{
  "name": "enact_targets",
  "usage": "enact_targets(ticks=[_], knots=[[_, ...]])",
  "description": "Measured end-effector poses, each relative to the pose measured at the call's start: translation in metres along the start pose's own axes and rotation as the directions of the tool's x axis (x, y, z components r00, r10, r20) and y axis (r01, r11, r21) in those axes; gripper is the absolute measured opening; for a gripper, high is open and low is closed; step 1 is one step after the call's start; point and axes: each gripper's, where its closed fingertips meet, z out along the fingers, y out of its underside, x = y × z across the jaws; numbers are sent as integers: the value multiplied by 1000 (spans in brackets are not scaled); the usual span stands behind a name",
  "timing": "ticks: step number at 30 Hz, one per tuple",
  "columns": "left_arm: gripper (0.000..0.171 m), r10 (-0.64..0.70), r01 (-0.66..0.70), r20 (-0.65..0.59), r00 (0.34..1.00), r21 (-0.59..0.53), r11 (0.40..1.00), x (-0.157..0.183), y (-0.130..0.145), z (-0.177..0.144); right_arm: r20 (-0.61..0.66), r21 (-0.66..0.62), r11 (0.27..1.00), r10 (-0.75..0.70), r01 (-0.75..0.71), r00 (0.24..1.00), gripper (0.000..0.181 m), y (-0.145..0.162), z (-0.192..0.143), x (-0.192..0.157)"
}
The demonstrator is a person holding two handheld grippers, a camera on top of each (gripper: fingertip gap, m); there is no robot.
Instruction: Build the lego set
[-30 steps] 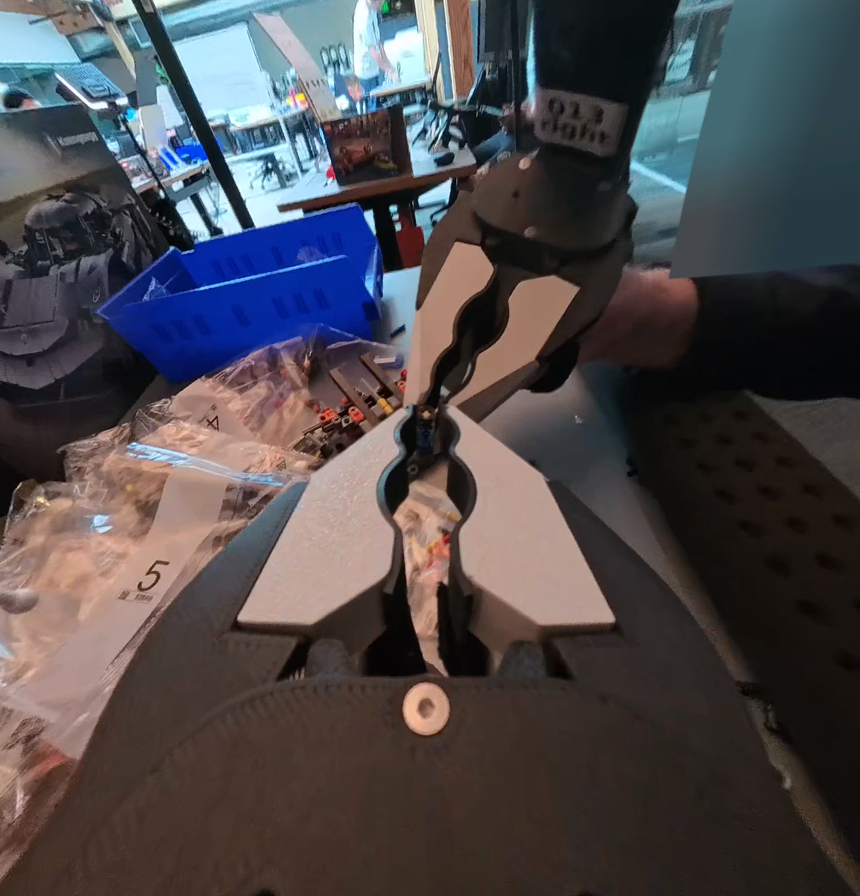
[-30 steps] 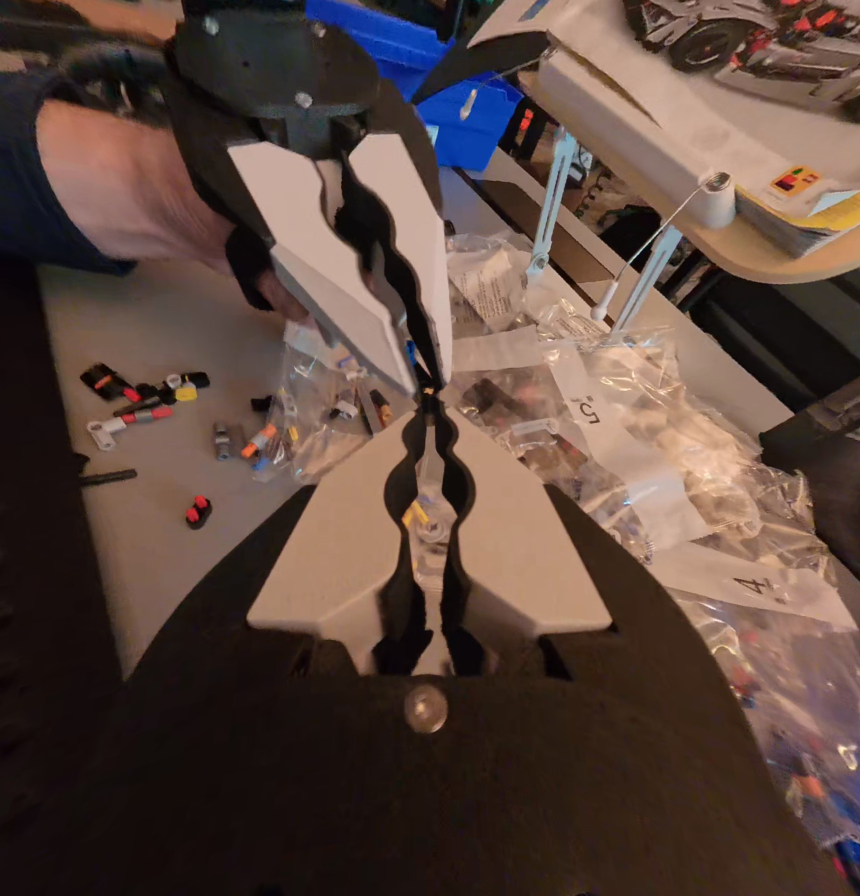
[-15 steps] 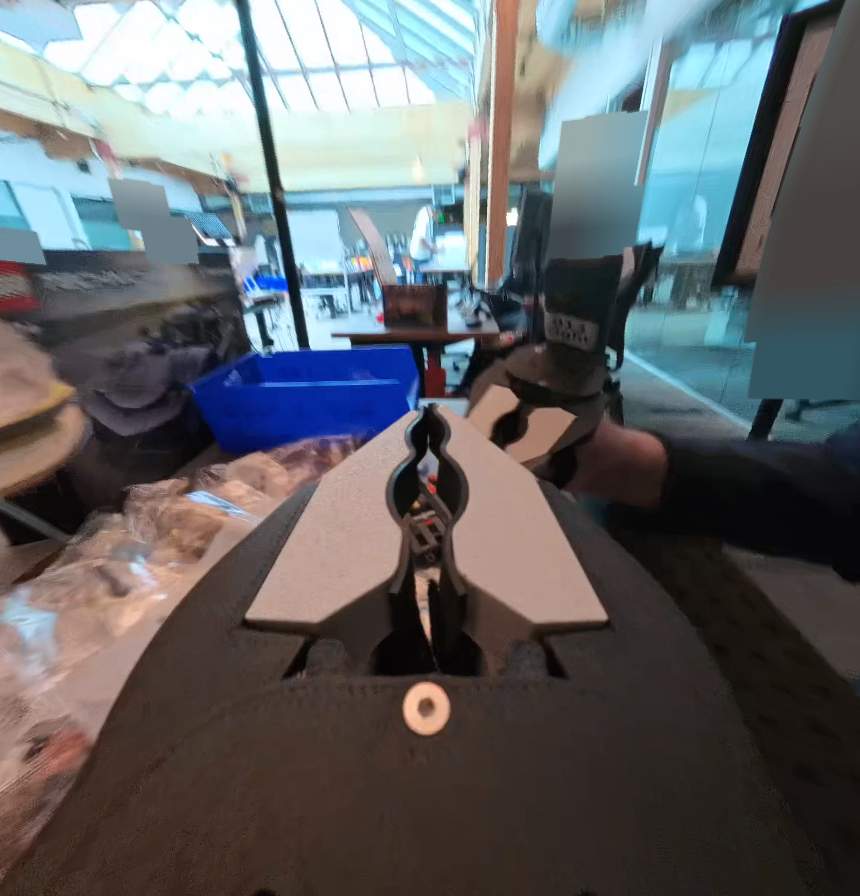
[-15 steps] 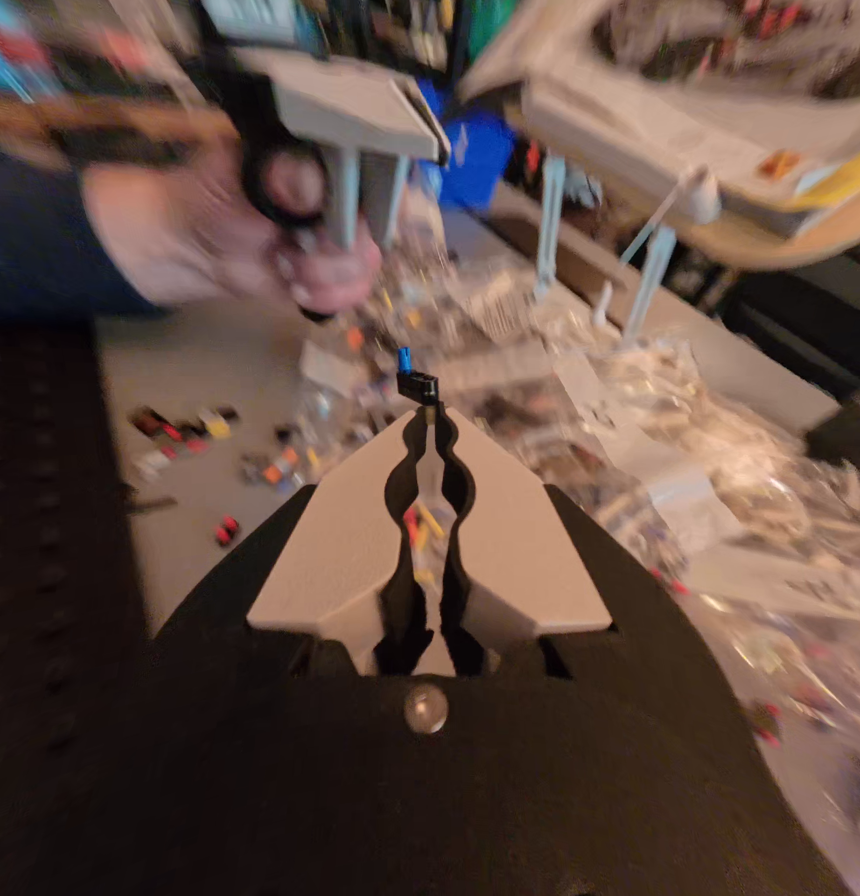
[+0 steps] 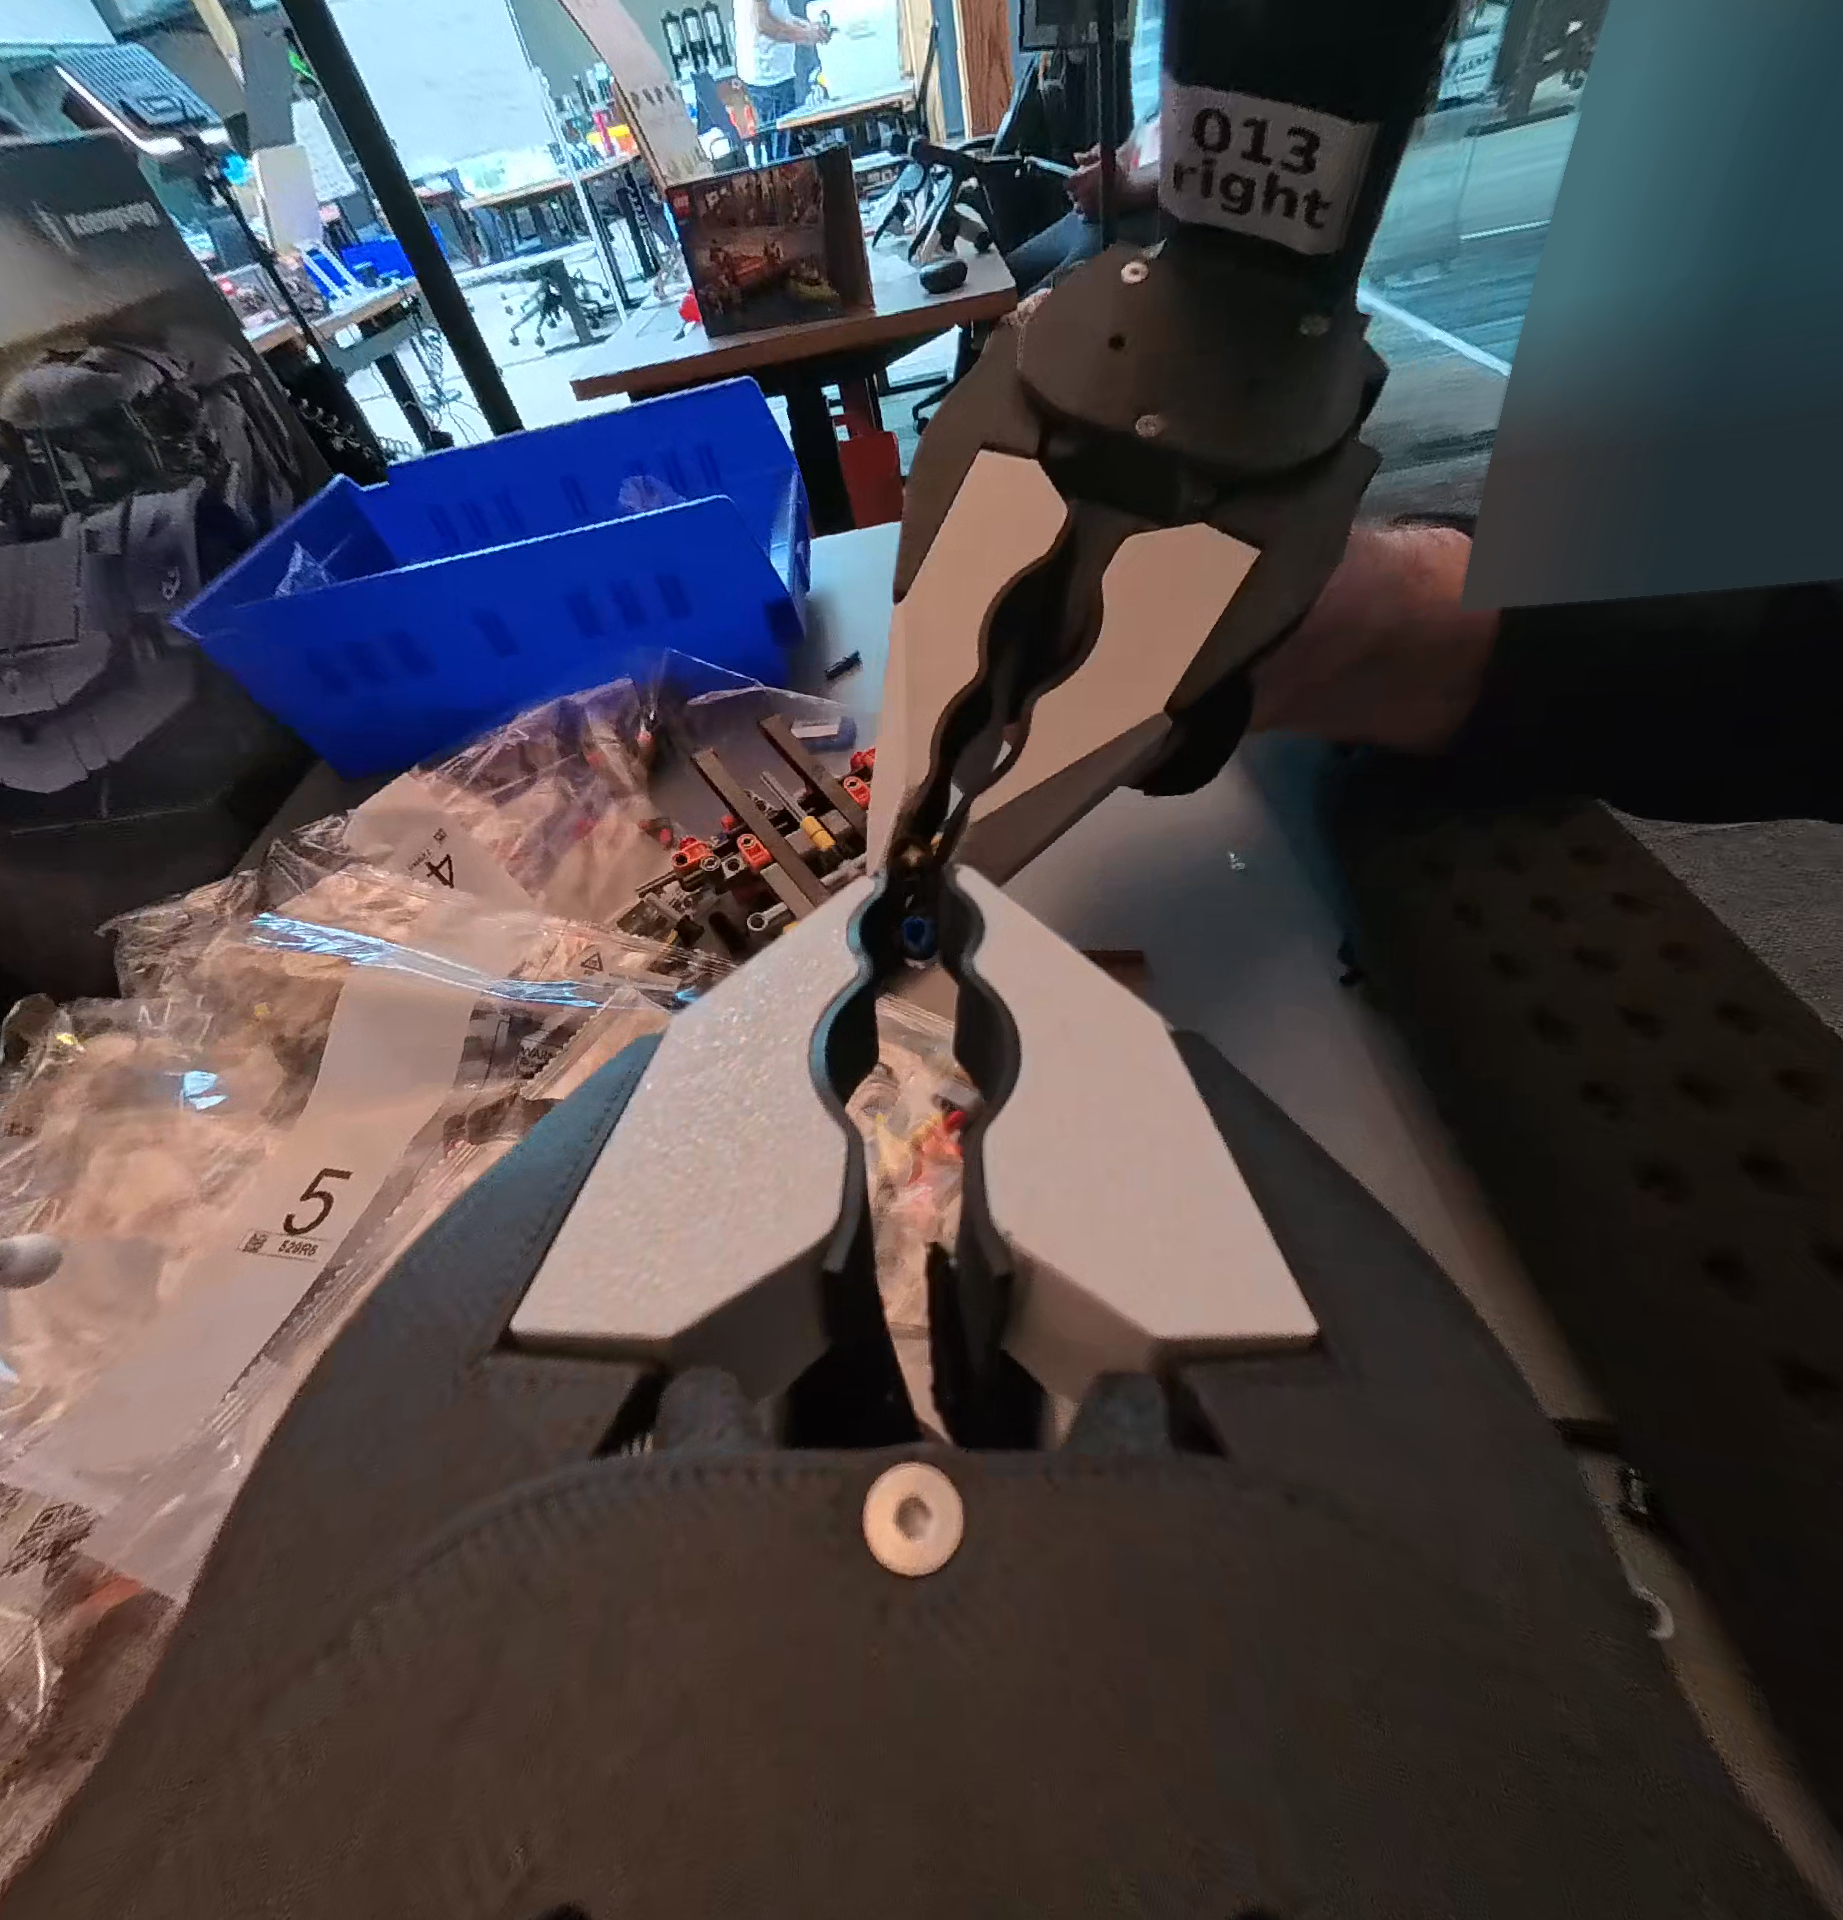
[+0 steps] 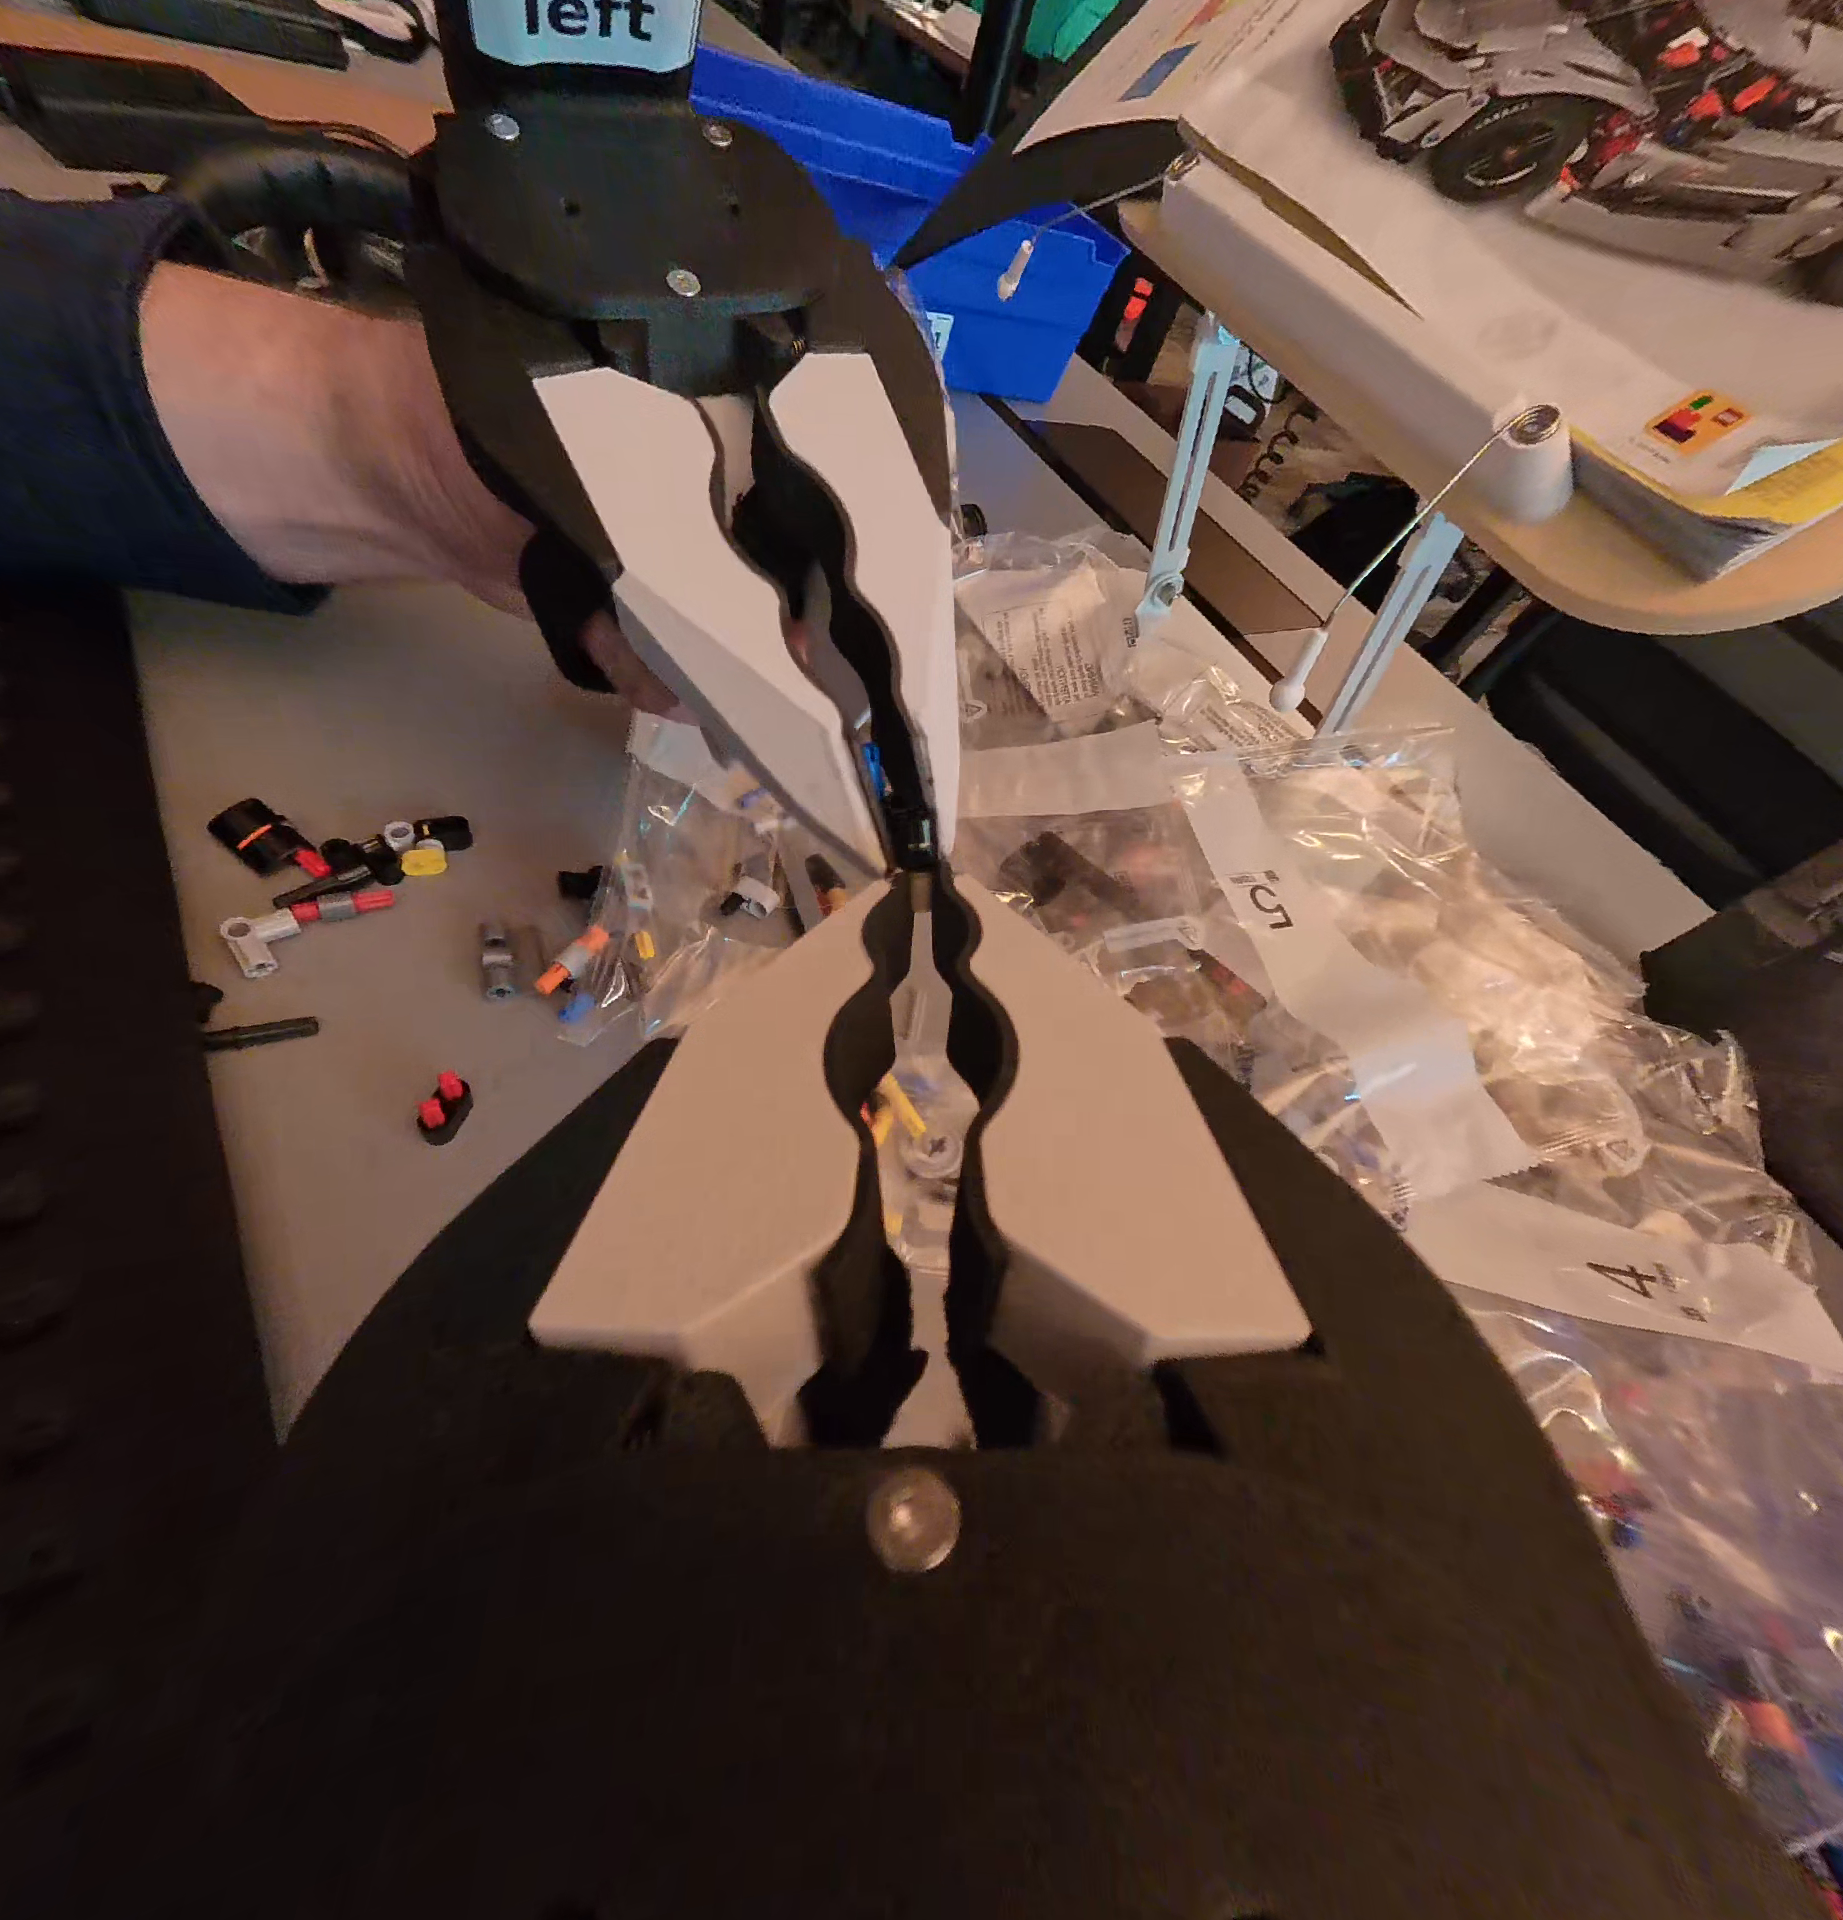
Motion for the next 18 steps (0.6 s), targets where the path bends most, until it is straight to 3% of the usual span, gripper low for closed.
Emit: enact_targets(ticks=[10,18], knots=[[5,-90,89,7,996,132,987,-2,-21,0,-22,88,996,23,-21,999,1,-15,-11,5],[4,-118,117,-6,993,147,982,0,-25,-1,-20,90,996,9,-7,1000,1,-17,-14,4]])
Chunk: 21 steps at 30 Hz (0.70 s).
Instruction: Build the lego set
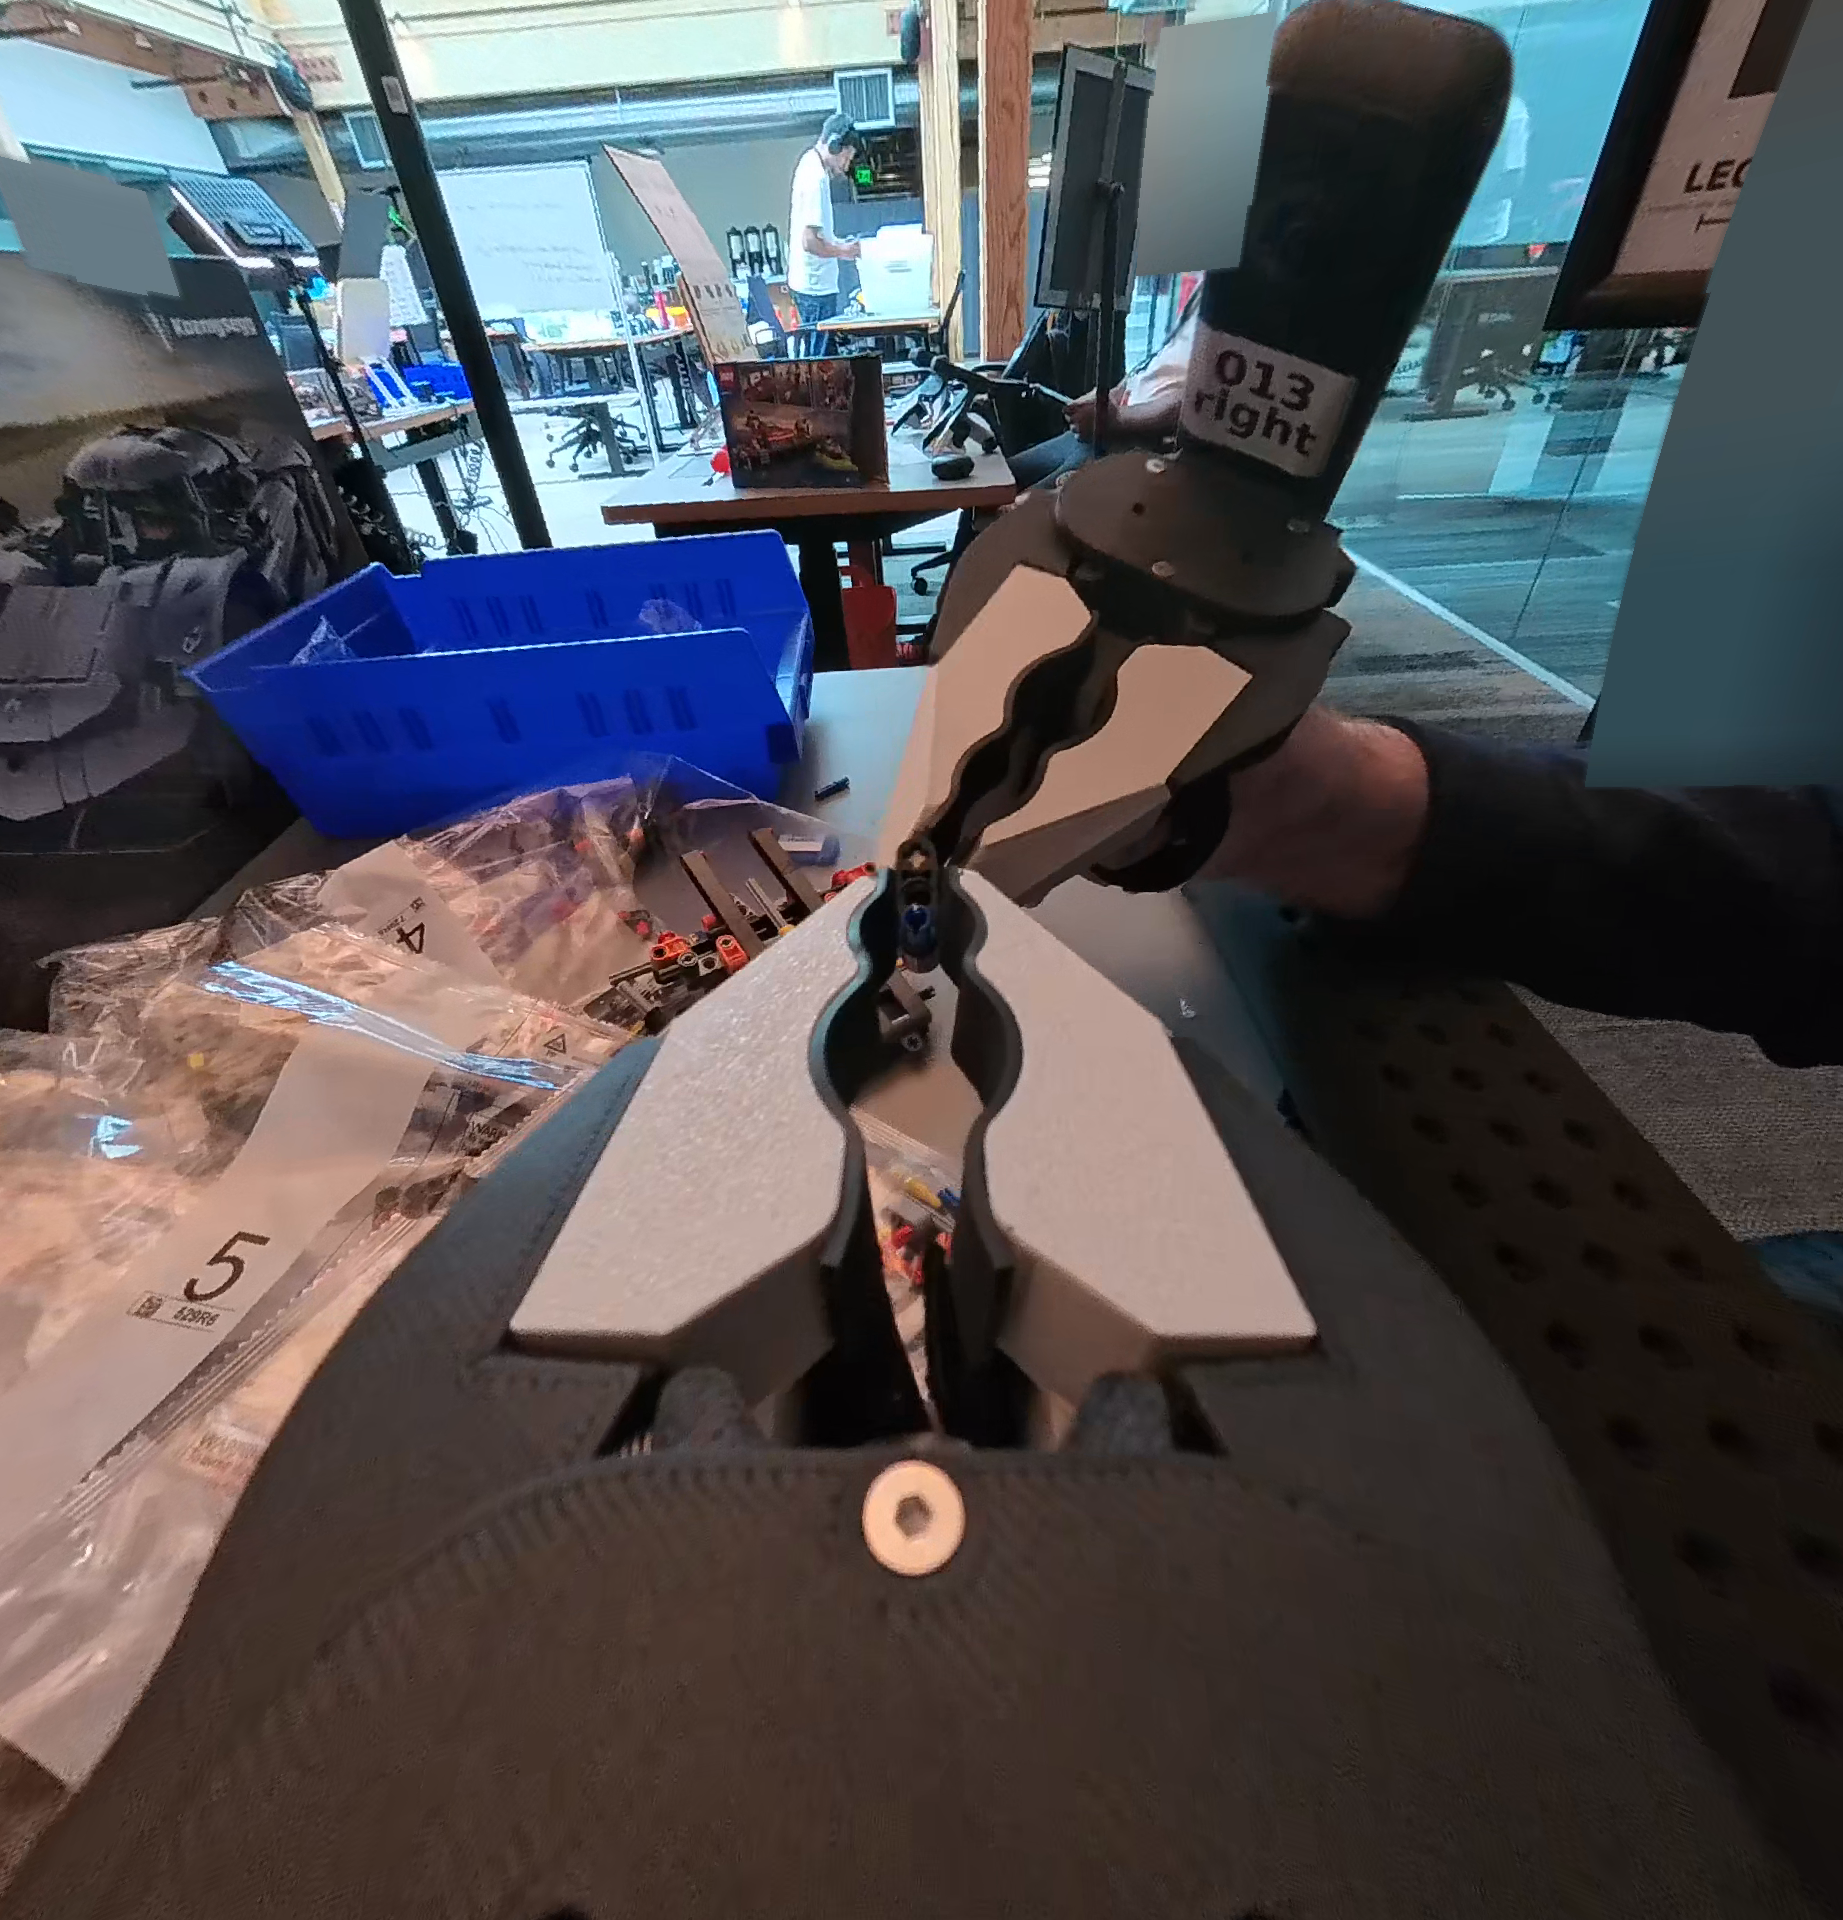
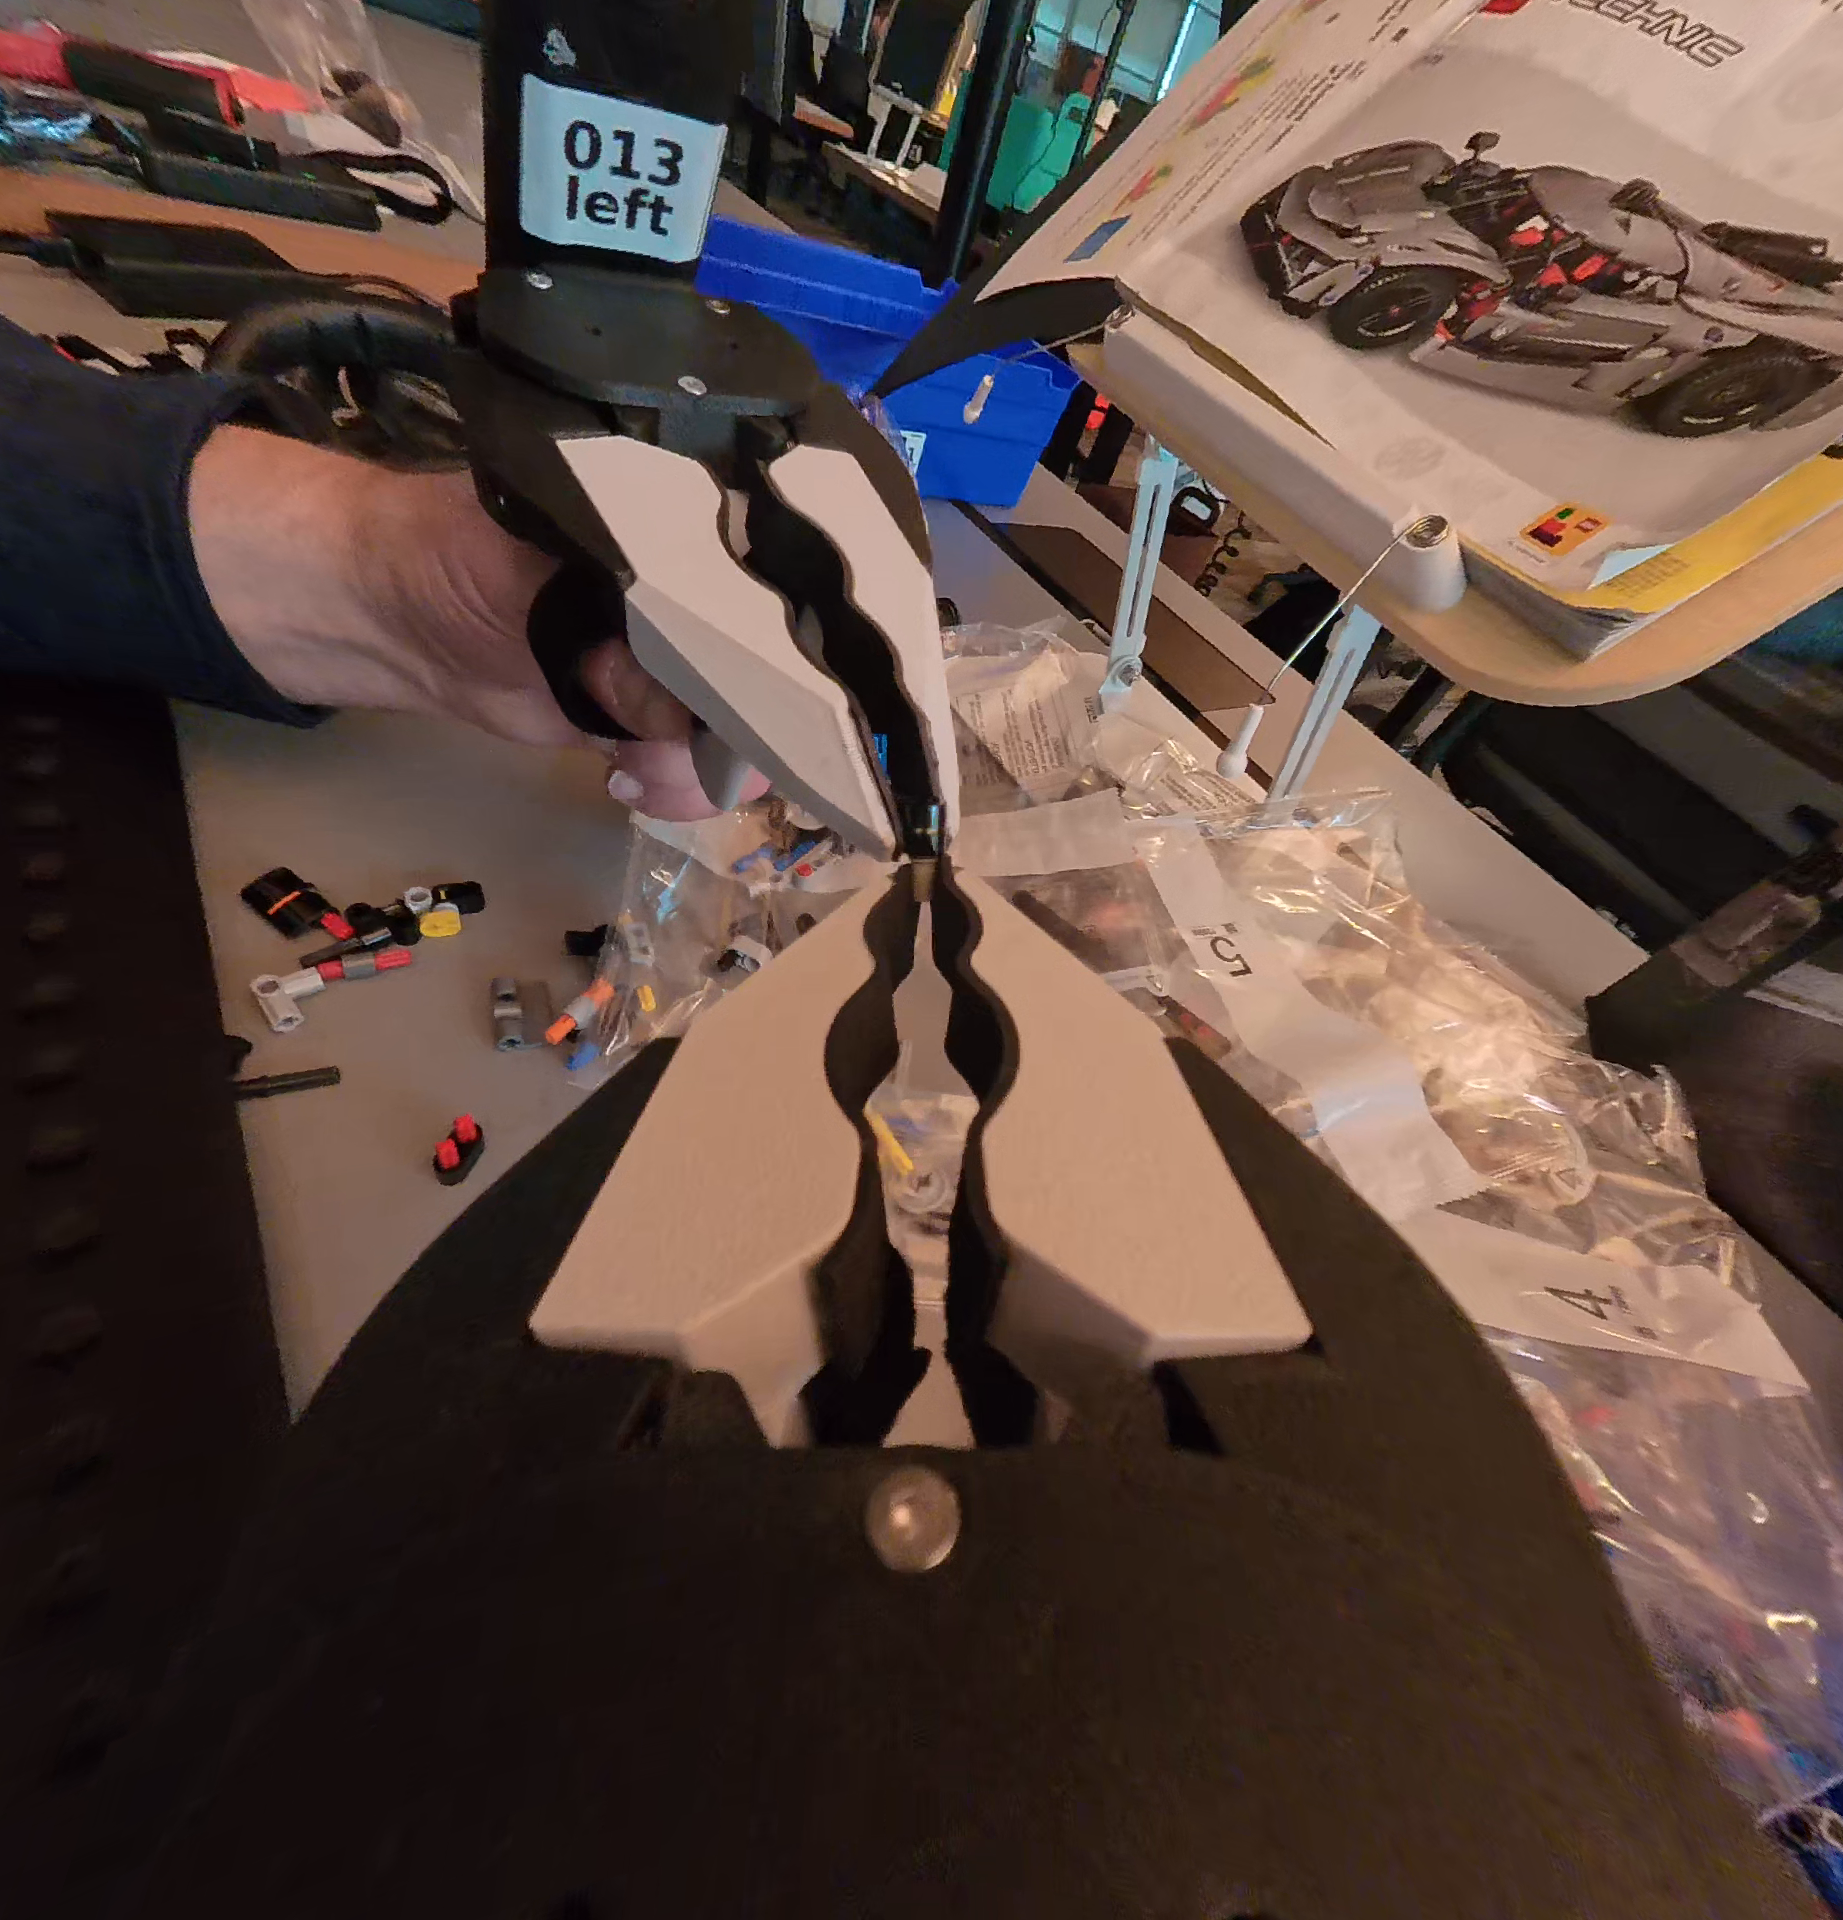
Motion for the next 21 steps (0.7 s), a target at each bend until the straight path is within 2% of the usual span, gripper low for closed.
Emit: enact_targets(ticks=[9,12,14,16,17,18,19,20,21], knots=[[5,-24,24,-8,1000,17,1000,1,-2,-1,21,12,1000,18,-18,1000,1,-1,-1,-1],[5,-31,31,-8,999,23,999,1,-4,-1,5,11,1000,2,-2,1000,0,-2,-2,-1],[5,-67,67,-11,998,38,997,-1,-4,0,-47,-25,998,-66,65,997,0,0,-1,2],[5,-81,81,-9,997,50,995,-3,-5,-2,-37,-34,999,-42,41,998,0,3,-1,2],[5,-117,113,18,993,150,982,-12,-21,-10,-40,-102,993,-59,55,997,0,17,0,4],[5,-210,194,24,977,297,935,-32,-47,-37,-34,-144,988,-64,59,997,0,27,1,3],[4,-245,195,73,967,411,891,-54,-65,-71,-5,-97,995,-29,28,1000,0,20,0,-2],[4,-238,173,113,965,407,897,-62,-64,-89,9,-28,1000,-5,6,1000,0,5,-1,-3],[5,-212,151,133,968,365,919,-60,-55,-90,15,3,1000,21,-21,1000,0,-1,-1,-2]])
